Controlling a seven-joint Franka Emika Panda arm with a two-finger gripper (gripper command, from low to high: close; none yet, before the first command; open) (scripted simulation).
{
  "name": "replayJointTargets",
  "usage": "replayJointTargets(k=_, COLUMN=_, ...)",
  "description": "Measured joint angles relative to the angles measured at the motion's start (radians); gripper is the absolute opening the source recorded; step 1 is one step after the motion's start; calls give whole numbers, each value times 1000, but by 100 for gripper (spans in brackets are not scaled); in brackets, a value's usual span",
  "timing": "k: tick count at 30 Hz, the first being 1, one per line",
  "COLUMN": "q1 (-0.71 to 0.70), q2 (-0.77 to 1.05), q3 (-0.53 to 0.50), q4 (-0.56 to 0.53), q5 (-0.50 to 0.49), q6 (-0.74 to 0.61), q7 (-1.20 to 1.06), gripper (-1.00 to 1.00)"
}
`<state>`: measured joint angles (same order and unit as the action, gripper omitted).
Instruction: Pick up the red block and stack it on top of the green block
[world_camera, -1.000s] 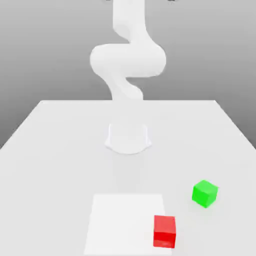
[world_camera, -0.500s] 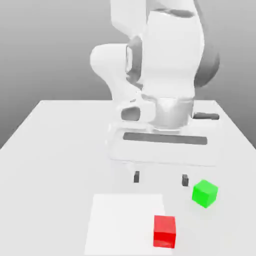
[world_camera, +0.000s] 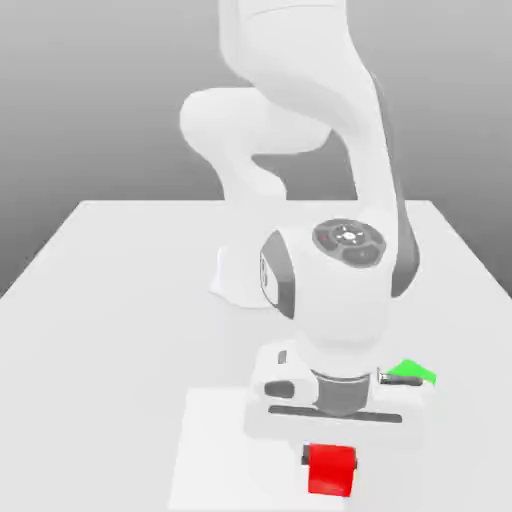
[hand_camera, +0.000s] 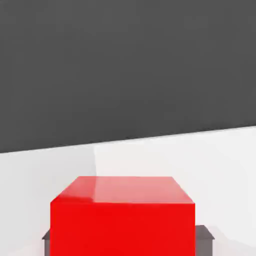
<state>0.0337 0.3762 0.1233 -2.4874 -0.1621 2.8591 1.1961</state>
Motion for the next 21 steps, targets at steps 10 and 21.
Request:
replayJointTargets(k=10, q1=29, q2=-294, q3=147, q4=-110, q5=168, q6=-174, q7=-183, gripper=-100)
replayJointTargets(k=21, q1=244, q2=-438, q3=228, q4=-290, q5=203, q6=-138, q7=-349, gripper=-100)
